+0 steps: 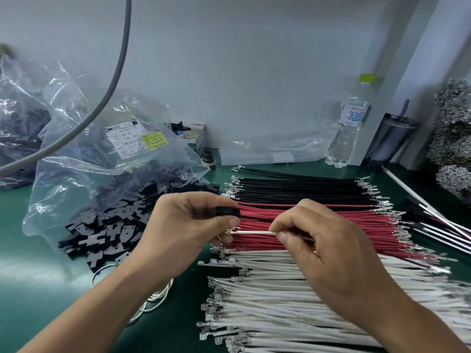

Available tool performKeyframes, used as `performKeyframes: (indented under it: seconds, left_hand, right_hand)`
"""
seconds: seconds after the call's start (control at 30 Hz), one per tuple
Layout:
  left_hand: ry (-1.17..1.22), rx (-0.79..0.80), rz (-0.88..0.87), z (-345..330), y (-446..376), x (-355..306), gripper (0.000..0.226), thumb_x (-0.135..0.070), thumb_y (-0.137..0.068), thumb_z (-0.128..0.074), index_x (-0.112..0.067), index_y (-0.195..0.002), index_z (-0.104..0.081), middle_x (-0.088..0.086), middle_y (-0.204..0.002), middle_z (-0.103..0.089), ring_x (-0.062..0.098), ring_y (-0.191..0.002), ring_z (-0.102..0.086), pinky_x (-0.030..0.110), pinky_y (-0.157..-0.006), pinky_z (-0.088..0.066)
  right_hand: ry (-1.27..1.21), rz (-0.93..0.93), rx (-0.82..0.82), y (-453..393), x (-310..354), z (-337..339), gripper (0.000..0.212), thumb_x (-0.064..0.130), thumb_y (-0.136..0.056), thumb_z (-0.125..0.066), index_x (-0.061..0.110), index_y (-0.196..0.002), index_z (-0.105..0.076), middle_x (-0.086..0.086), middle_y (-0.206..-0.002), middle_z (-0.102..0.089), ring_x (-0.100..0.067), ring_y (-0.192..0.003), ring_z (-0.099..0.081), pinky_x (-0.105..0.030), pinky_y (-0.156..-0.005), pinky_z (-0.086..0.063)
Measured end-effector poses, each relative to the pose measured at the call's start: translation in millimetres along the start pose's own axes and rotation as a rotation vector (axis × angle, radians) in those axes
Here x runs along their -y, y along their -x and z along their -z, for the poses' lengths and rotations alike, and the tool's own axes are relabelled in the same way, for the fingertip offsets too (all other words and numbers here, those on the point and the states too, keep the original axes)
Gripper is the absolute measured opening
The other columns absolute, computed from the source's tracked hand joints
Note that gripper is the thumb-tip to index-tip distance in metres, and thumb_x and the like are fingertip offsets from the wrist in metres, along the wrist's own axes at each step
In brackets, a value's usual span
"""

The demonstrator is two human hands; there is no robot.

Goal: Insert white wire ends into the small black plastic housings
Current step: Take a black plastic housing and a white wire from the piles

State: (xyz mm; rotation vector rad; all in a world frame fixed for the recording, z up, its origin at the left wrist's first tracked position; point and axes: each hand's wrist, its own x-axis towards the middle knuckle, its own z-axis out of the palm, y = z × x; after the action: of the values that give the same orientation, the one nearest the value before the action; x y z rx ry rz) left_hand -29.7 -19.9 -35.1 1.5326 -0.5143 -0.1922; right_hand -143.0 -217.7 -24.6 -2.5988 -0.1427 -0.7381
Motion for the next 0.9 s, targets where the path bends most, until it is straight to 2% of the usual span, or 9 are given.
performKeyframes:
  seconds: [0.13, 0.3, 0.7, 0.9]
  left_hand:
    - [-0.002, 0.037, 0.013, 0.3, -0.2, 0.1, 0.024, -0.01, -0.069, -0.082, -0.016, -0.092, -0.082, 0.015, -0.08, -0.078, 0.027, -0.063, -0.075, 0.026, -0.06, -0.062]
    - [0.023, 0.041, 0.031, 0.0, 0.2, -0.5, 0.024, -0.005, -0.07, -0.083, -0.013, -0.092, -0.082, 0.017, -0.078, -0.077, 0.026, -0.062, -0.074, 0.024, -0.059, -0.06]
    - [0.055, 0.056, 0.029, -2.7, 2.4, -4.2, 0.024, -0.007, -0.068, -0.081, -0.012, -0.092, -0.082, 0.02, -0.077, -0.076, 0.024, -0.06, -0.072, 0.025, -0.059, -0.061]
    - [0.024, 0.095, 0.015, -1.3, 4.2, -5.7, 0.025, -0.016, -0.065, -0.084, -0.016, -0.09, -0.083, 0.014, -0.07, -0.076, 0.021, -0.057, -0.071, 0.024, -0.057, -0.059]
  right_hand:
    - [-0.028, 0.016, -0.087, 0.2, -1.6, 3.0, 0.011, 0.029, -0.091, -0.06, 0.032, -0.089, -0.071, 0.018, -0.084, -0.059, -0.007, -0.079, -0.06, -0.033, -0.062, -0.05]
    - [-0.041, 0.013, -0.144, 0.2, -4.1, 1.8, 0.011, 0.026, -0.09, -0.063, 0.029, -0.089, -0.074, 0.015, -0.084, -0.061, -0.009, -0.076, -0.061, -0.037, -0.06, -0.051]
    - [0.031, -0.031, -0.038, -3.0, -7.3, 6.3, 0.015, 0.033, -0.092, -0.053, 0.036, -0.09, -0.067, 0.02, -0.085, -0.057, -0.003, -0.077, -0.056, -0.022, -0.058, -0.038]
    - [0.148, 0.037, -0.163, -0.9, 0.4, 0.7, 0.013, 0.025, -0.095, -0.056, 0.027, -0.093, -0.069, 0.017, -0.084, -0.055, -0.003, -0.067, -0.049, -0.024, -0.052, -0.042]
